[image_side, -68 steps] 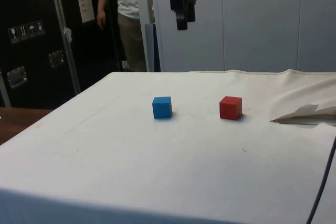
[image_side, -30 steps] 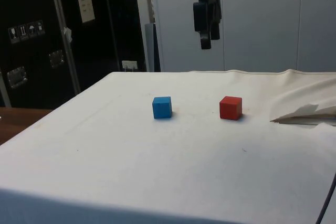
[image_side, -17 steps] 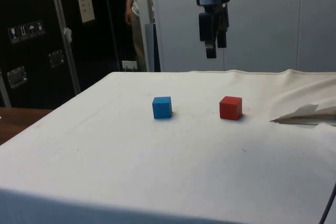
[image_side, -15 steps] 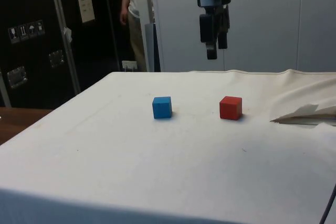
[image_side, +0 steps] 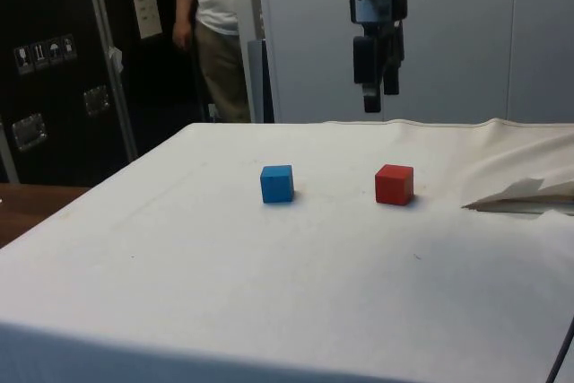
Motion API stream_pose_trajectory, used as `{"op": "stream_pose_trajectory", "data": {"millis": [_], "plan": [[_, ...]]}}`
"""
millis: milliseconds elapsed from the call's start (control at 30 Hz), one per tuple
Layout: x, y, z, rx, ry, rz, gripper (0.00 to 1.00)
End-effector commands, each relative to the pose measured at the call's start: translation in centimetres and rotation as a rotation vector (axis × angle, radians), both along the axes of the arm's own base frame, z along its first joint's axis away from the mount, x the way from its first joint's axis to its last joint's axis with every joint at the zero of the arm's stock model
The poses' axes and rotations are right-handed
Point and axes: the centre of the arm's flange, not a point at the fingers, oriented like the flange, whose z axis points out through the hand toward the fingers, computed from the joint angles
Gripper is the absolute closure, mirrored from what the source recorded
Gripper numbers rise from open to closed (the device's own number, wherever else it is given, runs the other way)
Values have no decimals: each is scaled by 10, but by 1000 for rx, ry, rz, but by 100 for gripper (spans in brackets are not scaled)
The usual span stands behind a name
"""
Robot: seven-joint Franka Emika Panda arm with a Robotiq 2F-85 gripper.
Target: Stack the two cubes.
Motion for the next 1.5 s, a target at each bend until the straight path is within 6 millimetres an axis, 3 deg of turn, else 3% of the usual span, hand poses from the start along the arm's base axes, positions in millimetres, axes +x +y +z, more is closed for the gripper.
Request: {"op": "stream_pose_trajectory", "data": {"millis": [0, 733, 900, 1467], "plan": [[-1, -2, -3, 13, -13, -5, 0], [-7, -38, -41, 77, -42, -20, 0], [-8, -46, -59, 90, -47, -21, 0], [-13, -49, -90, 48, -27, -21, 0]]}}
